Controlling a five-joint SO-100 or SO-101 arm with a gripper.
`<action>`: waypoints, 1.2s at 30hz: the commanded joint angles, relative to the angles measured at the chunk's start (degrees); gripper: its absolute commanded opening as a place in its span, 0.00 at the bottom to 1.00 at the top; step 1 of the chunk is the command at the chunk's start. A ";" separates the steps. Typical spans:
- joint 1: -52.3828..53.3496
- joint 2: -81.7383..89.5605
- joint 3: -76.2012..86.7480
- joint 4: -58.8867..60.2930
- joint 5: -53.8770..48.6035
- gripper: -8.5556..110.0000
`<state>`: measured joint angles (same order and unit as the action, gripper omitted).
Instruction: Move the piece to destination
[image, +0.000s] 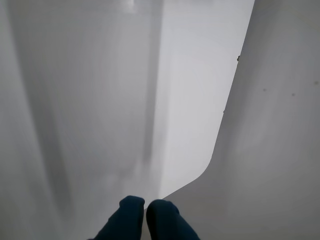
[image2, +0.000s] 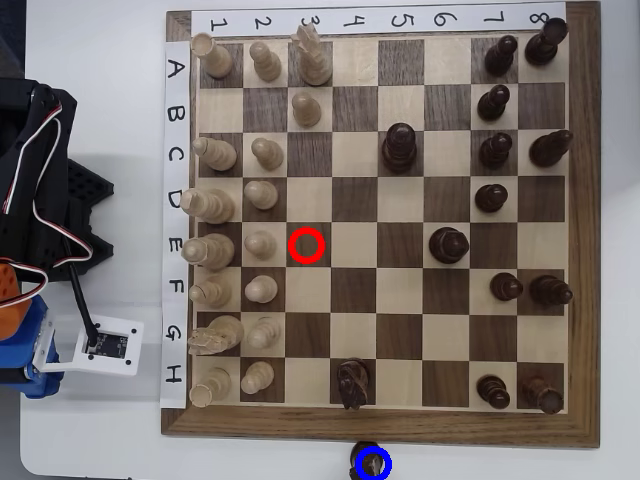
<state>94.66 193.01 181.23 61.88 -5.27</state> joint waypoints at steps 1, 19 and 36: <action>1.05 3.34 -2.11 0.35 2.11 0.07; 1.05 3.25 -2.11 0.35 2.11 0.07; 1.85 3.25 -2.11 0.35 3.43 0.07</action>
<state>94.66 193.01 181.23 61.88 -4.57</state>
